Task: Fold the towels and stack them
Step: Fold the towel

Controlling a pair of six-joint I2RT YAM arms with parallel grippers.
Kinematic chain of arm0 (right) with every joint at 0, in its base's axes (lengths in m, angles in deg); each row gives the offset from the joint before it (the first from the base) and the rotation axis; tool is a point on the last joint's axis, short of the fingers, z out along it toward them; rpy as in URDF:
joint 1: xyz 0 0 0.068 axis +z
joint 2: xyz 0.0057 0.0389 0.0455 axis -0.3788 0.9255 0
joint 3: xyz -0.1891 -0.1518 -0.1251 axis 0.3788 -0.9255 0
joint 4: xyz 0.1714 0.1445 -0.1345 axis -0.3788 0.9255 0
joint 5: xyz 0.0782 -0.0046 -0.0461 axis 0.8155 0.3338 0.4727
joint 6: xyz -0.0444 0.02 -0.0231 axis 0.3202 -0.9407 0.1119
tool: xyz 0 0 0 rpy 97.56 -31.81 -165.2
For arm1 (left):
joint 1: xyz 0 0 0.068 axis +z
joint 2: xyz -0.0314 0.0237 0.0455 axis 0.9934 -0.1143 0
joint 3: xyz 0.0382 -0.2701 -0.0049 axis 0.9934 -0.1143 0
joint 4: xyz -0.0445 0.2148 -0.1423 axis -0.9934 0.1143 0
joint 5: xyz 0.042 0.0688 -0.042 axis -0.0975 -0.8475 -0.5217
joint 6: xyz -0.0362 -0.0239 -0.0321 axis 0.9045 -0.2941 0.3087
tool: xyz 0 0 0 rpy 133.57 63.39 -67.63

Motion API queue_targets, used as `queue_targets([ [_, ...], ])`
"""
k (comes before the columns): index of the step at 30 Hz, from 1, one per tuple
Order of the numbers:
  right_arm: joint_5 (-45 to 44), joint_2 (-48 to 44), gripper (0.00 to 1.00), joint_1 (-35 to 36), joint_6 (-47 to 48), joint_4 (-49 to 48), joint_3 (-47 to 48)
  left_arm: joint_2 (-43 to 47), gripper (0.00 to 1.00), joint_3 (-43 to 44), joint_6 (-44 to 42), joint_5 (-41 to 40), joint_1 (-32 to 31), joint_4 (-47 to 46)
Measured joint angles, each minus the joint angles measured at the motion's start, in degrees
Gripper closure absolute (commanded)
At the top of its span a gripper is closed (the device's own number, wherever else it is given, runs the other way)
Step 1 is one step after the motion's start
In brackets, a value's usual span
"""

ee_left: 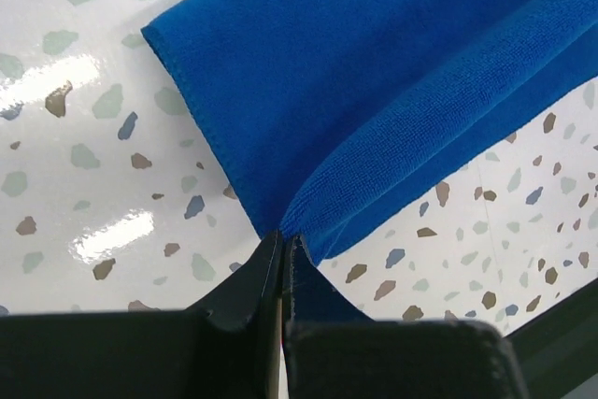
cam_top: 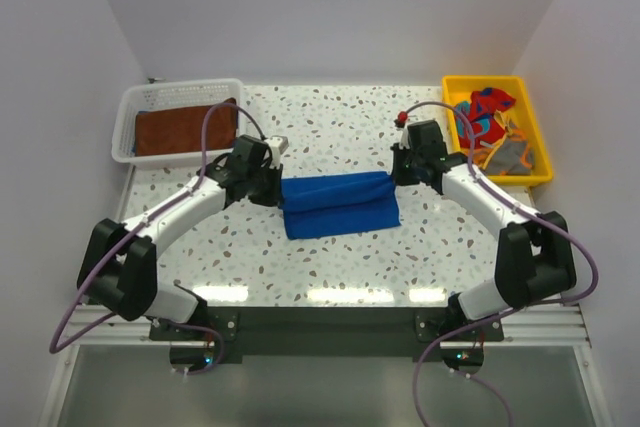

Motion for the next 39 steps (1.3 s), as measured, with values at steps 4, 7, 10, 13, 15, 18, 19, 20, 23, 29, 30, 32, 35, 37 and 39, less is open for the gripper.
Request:
queue_targets([
  [4, 0.0, -0.8, 1.00, 0.0, -0.8, 0.3, -0.6, 1.5, 1.00, -1.2, 1.9, 0.0, -1.1, -0.1],
  [7, -0.1, -1.7, 1.00, 0.0, -1.1, 0.4, -0.6, 2.8, 1.00, -1.5, 2.7, 0.0, -1.4, 0.0],
  [10, -0.2, -2.7, 1.00, 0.0, -1.4, 0.4, -0.6, 4.0, 1.00, -1.5, 3.4, -0.2, -1.4, 0.0],
  [13, -0.3, -2.9, 1.00, 0.0, -1.5, 0.2, -0.2, 4.3, 1.00, -1.2, 3.5, -1.8, -1.4, 0.0],
  [15, -0.9, -1.8, 1.00, 0.0, -1.5, 0.0, 1.1, 3.1, 1.00, 0.4, 3.3, -4.3, -1.4, 0.2],
  [18, -1.8, 2.3, 1.00, 0.0, -1.4, -2.5, 5.2, -1.4, 1.00, 6.3, 2.3, -8.1, -1.2, -0.5],
  [19, -2.0, 3.9, 1.00, 0.0, -1.3, -3.3, 6.5, -3.2, 1.00, 8.3, 1.9, -9.2, -0.9, -1.3],
  [20, -2.4, 5.9, 1.00, 0.0, -1.1, -4.4, 8.3, -5.0, 1.00, 10.4, 1.6, -10.2, -0.4, -2.0],
  [23, -3.3, 12.4, 1.00, 0.0, -0.1, -7.6, 13.8, -10.2, 1.00, 15.1, 0.4, -12.6, 1.4, -5.5],
  [29, -4.9, 26.7, 1.00, 0.0, 3.4, -12.3, 26.5, -21.6, 1.00, 22.0, -1.8, -15.7, 5.7, -12.0],
  [30, -5.0, 28.5, 1.00, 0.0, 4.0, -12.6, 27.9, -23.7, 1.00, 23.2, -2.2, -15.9, 6.3, -13.0],
  [32, -5.6, 32.5, 1.00, -0.1, 5.6, -13.4, 31.5, -27.3, 0.99, 25.1, -2.7, -16.1, 7.1, -14.4],
  [35, -6.1, 37.5, 1.00, -0.2, 7.7, -14.5, 35.8, -32.8, 0.93, 28.0, -3.2, -16.1, 8.2, -16.2],
  [37, -6.5, 40.5, 0.94, -0.3, 9.3, -14.9, 38.5, -36.1, 0.86, 30.3, -3.9, -16.0, 8.5, -17.0],
  [39, -7.4, 43.1, 0.82, -0.5, 10.9, -14.9, 41.5, -38.8, 0.77, 32.8, -4.3, -16.0, 8.7, -17.6],
])
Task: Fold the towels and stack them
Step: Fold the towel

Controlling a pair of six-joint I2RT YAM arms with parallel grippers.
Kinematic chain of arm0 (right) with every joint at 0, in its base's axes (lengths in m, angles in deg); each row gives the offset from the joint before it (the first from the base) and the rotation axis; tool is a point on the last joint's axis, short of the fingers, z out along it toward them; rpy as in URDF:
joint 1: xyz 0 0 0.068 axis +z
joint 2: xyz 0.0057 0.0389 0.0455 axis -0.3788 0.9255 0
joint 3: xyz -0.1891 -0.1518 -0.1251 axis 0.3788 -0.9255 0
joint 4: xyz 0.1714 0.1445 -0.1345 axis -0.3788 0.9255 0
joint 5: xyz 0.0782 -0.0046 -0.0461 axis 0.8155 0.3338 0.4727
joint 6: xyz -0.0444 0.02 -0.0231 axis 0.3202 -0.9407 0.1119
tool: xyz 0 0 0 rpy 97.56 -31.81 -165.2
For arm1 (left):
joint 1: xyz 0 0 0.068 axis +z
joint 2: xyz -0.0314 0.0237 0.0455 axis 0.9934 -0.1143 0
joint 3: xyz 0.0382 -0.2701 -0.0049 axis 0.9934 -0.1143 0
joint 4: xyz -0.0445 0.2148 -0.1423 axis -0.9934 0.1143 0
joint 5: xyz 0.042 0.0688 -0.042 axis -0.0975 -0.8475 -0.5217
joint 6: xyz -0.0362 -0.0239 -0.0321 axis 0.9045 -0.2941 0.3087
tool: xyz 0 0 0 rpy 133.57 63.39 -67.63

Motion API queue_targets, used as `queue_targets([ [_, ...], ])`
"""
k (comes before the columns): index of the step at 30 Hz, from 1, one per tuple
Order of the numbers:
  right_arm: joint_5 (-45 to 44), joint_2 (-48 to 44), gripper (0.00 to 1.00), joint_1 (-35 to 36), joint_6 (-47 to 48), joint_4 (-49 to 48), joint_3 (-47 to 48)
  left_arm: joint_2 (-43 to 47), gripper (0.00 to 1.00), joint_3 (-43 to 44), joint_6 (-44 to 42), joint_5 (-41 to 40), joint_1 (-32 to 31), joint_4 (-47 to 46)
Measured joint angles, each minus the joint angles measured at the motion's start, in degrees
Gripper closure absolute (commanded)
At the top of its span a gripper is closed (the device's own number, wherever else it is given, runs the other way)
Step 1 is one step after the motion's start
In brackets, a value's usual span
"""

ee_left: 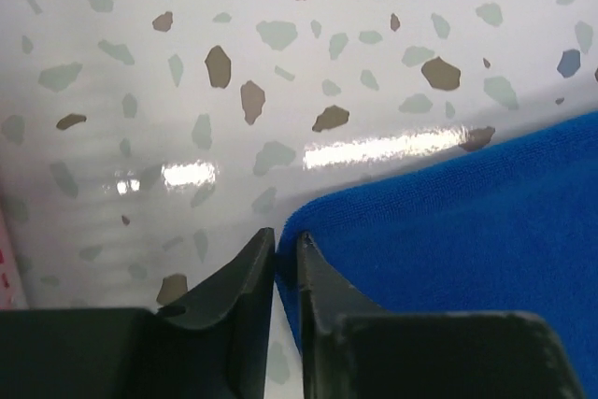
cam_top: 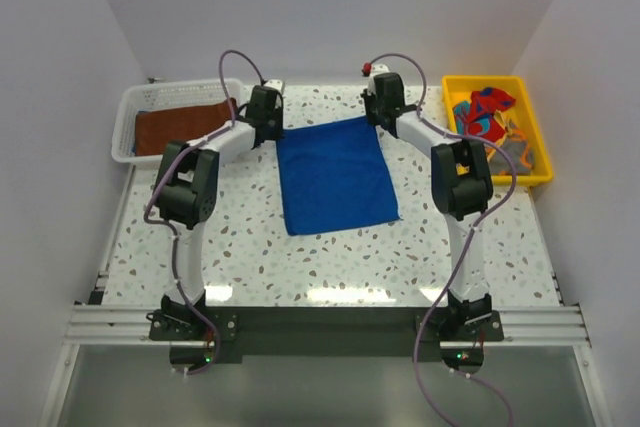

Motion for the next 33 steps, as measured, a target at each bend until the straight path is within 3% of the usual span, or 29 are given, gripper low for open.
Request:
queue_targets([
  [3, -1.1, 3.2, 0.55, -0.2, 1.5, 0.1, 3.9, -3.4, 0.59, 4.0, -0.9, 0.0, 0.0, -0.3],
  [4, -1.5, 4.0, 0.49, -0.3, 1.8, 0.3, 5.1, -4.1, 0.43, 5.0, -1.1, 0.0, 0.0, -0.4],
  [6, -1.8, 4.4, 0.39, -0.5, 2.6, 0.7, 6.2, -4.6, 0.31, 6.3, -1.5, -0.1, 0.1, -0.3],
  [7, -2.0, 4.4, 0.36, -0.5, 2.7, 1.0, 6.3, -4.5, 0.25, 6.6, -1.5, -0.2, 0.1, -0.2],
  [9, -2.9, 3.9, 0.34, -0.5, 2.7, 1.7, 6.3, -4.3, 0.21, 7.1, -1.2, -0.7, 0.1, -0.2],
  [14, -3.2, -2.3, 0.34, -0.6, -0.6, 8.1, 1.5, 1.0, 0.21, 4.5, 1.8, -1.9, -0.1, 4.3],
  [19, -3.3, -16.5, 0.35, -0.6, -7.9, 14.7, -9.8, 16.7, 0.32, -7.2, 9.5, -2.9, -2.3, 9.9],
  [24, -2.5, -31.1, 0.37, -0.6, -15.0, 18.5, -23.5, 31.8, 0.48, -23.4, 18.1, -0.5, -8.9, 12.3],
  [29, 0.6, -38.6, 0.39, -0.6, -19.2, 18.2, -37.1, 35.8, 0.56, -37.3, 24.9, 2.9, -12.1, 12.6],
  [33, 2.9, -39.3, 0.39, -0.6, -20.8, 18.0, -44.3, 35.8, 0.64, -40.5, 27.9, 3.5, -13.5, 12.5],
])
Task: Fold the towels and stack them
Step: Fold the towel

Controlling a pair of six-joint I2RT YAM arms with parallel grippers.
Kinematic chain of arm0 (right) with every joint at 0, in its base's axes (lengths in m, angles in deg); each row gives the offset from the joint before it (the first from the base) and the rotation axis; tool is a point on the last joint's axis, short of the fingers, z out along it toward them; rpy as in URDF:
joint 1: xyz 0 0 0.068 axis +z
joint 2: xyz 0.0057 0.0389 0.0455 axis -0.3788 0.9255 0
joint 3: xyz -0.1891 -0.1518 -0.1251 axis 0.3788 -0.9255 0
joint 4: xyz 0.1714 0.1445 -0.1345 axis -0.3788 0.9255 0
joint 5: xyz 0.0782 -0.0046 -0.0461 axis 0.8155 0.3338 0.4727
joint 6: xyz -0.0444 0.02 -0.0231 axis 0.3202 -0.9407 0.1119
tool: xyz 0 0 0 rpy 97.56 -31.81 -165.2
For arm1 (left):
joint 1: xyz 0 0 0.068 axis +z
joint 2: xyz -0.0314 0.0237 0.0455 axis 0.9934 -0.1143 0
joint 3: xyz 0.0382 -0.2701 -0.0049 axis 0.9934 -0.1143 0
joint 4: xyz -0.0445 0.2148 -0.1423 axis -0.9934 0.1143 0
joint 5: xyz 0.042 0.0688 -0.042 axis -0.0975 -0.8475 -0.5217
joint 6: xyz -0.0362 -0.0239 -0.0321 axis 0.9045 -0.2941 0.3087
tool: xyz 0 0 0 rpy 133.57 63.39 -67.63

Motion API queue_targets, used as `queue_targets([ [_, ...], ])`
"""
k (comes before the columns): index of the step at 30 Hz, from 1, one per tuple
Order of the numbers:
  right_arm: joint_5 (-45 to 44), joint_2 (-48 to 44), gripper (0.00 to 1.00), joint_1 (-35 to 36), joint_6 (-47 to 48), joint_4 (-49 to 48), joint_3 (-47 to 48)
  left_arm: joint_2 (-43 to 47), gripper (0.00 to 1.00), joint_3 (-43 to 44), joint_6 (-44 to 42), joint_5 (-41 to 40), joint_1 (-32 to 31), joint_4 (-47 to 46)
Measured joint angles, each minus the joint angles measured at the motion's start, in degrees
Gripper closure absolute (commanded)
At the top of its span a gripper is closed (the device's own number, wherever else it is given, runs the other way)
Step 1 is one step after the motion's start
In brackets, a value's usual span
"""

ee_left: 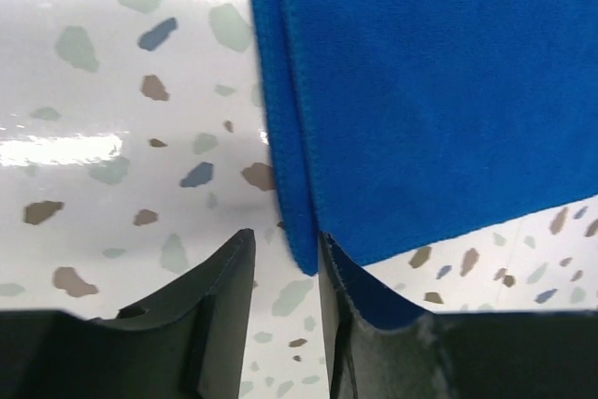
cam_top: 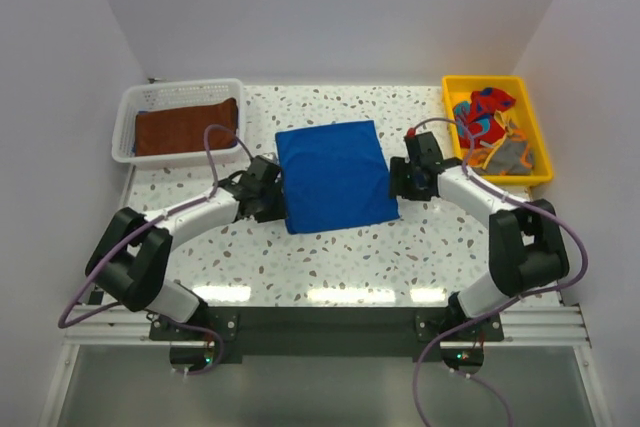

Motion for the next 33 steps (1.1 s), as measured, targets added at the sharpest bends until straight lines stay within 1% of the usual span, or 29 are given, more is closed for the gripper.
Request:
queue_targets([
  [5, 0.9, -1.6, 0.39, 0.0, -1.0, -0.8, -5.0, 0.0, 0.66, 0.0, 2.4, 0.6, -2.5, -2.1],
  [10, 1.7, -4.0, 0.39, 0.0, -1.4, -1.9, -6.6, -0.9, 0.68, 0.0, 3.6, 0.5, -4.0, -2.3],
  [15, 1.8, -4.2, 0.39, 0.0, -1.6, -3.0, -6.8, -2.2, 0.75, 0.0, 4.6, 0.4, -5.2, -2.0],
  [21, 2.0, -4.2, 0.40, 0.0, -1.7, -3.5, -6.9, -3.9, 0.76, 0.2, 5.1, 0.2, -6.6, -1.6],
  [29, 2.5, -4.2, 0.40, 0.0, -1.7, -4.1, -7.1, -4.8, 0.67, 0.9, 5.9, -2.6, -7.5, 1.4],
  [30, 2.5, -4.2, 0.40, 0.0, -1.7, -4.2, -7.1, -4.8, 0.67, 0.9, 5.9, -2.8, -7.5, 1.6],
  [33, 2.9, -4.2, 0.42, 0.0, -1.7, -4.3, -7.3, -4.8, 0.72, 1.0, 5.9, -3.4, -7.5, 1.8],
])
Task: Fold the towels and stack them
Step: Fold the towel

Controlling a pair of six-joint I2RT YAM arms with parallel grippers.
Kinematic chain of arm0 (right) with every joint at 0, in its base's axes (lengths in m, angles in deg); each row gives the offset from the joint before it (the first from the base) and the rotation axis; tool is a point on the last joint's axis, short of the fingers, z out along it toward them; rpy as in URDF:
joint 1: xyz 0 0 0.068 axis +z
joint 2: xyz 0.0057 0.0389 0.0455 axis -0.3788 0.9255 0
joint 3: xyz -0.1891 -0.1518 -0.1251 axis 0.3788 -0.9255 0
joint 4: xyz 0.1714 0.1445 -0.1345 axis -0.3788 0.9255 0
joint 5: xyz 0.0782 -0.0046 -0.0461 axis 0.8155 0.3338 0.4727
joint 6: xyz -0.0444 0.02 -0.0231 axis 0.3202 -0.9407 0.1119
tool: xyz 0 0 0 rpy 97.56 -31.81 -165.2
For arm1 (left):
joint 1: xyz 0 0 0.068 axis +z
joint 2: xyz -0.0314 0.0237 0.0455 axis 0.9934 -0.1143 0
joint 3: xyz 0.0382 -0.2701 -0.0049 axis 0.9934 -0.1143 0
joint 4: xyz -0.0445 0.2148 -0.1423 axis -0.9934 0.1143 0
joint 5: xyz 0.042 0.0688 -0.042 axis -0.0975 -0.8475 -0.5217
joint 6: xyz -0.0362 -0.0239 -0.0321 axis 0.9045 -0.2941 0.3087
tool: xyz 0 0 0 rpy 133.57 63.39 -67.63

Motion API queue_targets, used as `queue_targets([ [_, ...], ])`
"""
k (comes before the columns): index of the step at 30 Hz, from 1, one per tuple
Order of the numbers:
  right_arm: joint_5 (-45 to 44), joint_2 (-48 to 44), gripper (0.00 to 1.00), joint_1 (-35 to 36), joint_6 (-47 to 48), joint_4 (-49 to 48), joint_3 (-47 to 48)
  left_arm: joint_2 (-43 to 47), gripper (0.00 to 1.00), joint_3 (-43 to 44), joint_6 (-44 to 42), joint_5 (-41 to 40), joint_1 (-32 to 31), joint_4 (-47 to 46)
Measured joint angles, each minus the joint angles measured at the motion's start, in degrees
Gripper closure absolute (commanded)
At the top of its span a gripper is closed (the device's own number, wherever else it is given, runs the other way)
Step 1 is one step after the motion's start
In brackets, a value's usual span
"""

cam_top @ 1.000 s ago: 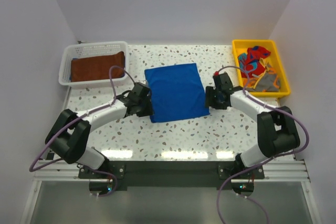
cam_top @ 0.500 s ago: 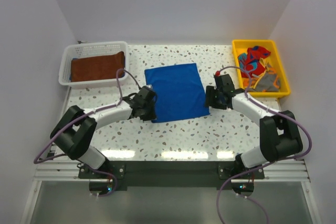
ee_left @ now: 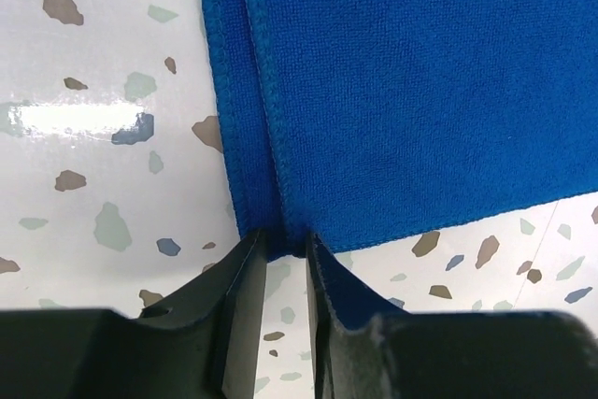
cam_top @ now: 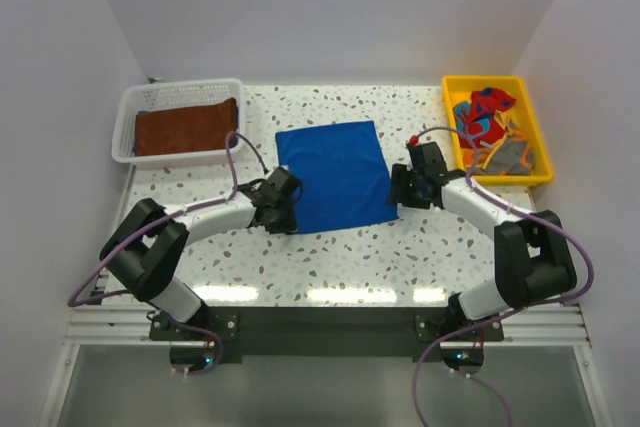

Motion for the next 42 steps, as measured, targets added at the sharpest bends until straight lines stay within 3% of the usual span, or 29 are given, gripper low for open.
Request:
queue_targets([
  [7, 0.3, 0.1, 0.49, 0.0, 0.0, 0.0, 0.0, 0.0, 0.99, 0.4, 0.1, -0.3, -0.2, 1.1],
  [9, 0.3, 0.1, 0.59, 0.0, 0.1, -0.1, 0.0, 0.0, 1.00, 0.8, 0.0, -0.4, -0.2, 1.6],
  [13, 0.4, 0.1, 0.68, 0.0, 0.0, -0.1, 0.0, 0.4, 1.00, 2.5, 0.0, -0.9, -0.2, 3.0],
  [28, 0.6, 4.7, 0.68, 0.0, -0.7, 0.1, -1.1, 3.8, 1.00, 5.2, 0.0, -2.8, -0.2, 5.8],
  [29, 0.8, 4.7, 0.68, 0.0, -0.7, -0.2, -1.1, 3.8, 0.96, 5.2, 0.0, -2.8, -0.2, 5.7],
  [30, 0.9, 4.8, 0.68, 0.0, -0.7, -0.3, -1.1, 3.8, 0.86, 5.2, 0.0, -2.8, -0.2, 5.7],
  [33, 1.0, 4.8, 0.67, 0.0, -0.9, -0.3, -1.1, 3.7, 0.74, 5.1, -0.1, -2.8, -0.2, 5.4],
  [42, 1.0, 4.7, 0.67, 0.0, -1.1, -0.4, -1.2, -1.1, 0.69, 4.2, -0.1, -2.3, -0.3, 4.8],
])
